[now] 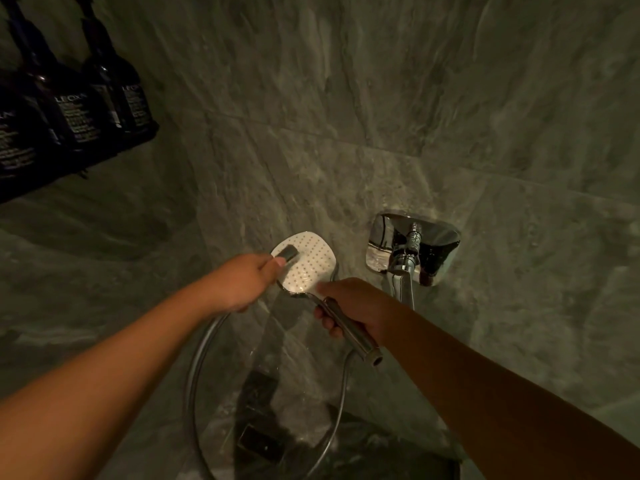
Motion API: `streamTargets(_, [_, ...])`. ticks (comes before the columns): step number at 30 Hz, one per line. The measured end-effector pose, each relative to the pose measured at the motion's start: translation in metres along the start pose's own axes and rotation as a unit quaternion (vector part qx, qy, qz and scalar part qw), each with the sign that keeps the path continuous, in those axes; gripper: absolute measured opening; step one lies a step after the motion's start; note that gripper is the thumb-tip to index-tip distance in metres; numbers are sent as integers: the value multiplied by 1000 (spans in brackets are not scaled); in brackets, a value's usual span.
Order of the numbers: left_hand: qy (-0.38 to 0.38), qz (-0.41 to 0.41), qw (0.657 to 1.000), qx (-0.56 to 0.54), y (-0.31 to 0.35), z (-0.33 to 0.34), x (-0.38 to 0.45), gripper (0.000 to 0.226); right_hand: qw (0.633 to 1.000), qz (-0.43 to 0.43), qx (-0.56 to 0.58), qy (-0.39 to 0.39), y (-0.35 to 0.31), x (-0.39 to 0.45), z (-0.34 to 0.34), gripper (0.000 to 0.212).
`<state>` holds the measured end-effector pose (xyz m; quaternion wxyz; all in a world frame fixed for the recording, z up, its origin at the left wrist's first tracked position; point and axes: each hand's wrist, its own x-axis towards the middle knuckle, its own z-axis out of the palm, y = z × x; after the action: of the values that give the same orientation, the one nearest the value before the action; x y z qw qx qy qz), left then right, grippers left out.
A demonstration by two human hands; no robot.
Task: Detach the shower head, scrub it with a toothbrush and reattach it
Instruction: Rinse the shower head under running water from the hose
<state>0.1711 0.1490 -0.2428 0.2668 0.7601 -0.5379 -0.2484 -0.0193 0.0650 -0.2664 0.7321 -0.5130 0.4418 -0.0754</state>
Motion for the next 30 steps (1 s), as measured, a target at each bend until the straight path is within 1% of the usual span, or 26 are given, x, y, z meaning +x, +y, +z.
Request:
streamTargets(1, [27,-1,1000,-3,-1,-1,2,45,1000,1,-2,1,0,0,0,28])
streamTargets(2, [33,-6,999,-20,-2,-2,3,46,1000,3,-3,3,0,0,0,28])
streamTargets(3, [15,-12,999,-48,-3,-1,4,45,1000,6,-1,3,0,0,0,28])
streamTargets(5, [-60,-24,992,-104,-4,2,1,42,1000,7,8,2,-1,-1,1,27])
streamTargets(6, [-92,-27,988,-117,-4,5,-1,41,1000,6,8,4,-1,-1,2,27])
streamTargets(7, [-107,-25,987,-119,-4,6,-1,41,1000,5,6,5,-1,-1,2,27])
streamTargets(8, [-103,-21,988,-115,-3,6,-1,41,1000,5,3,5,-1,-2,3,26])
streamTargets(12, [-2,-9,997,-80,-2,-3,6,44,1000,-2,14,0,-2,-4,4,24])
streamTargets(13, [5,-9,997,-71,-2,-5,6,44,1000,-3,15,0,-2,-4,5,24])
streamTargets(14, [-7,-10,998,-64,-2,-5,6,44,1000,-4,12,2,-3,-4,5,25])
streamTargets(17, [-100,-21,992,-76,-1,1,0,42,1000,-10,-7,10,-3,-4,4,28])
streamTargets(18, [-108,-18,991,-74,0,3,-1,41,1000,-10,-10,10,-3,-5,4,28])
streamTargets(19, [-90,-13,994,-61,1,3,-1,41,1000,-8,-8,9,-3,-5,4,28])
streamTargets(22, [23,-5,1000,-15,4,-5,2,42,1000,-8,-3,5,-3,-5,5,28])
streamTargets(23, [39,-6,999,-7,3,-8,2,43,1000,-10,-2,5,-3,-5,5,29])
streamTargets(24, [30,-8,999,-8,2,-9,1,43,1000,-12,-4,7,-3,-5,5,30])
streamTargets(27, [-80,-27,994,-70,-2,-4,-5,41,1000,-22,-13,13,-4,-4,4,31])
streamTargets(28, [-91,-31,992,-79,-3,-2,-6,41,1000,-22,-15,14,-4,-4,4,31])
streamTargets(29, [-74,-30,994,-75,-3,-2,-6,42,1000,-20,-16,15,-3,-4,4,31])
streamTargets(30, [-32,-24,997,-59,-4,-3,-5,43,1000,-16,-16,15,-3,-3,4,31])
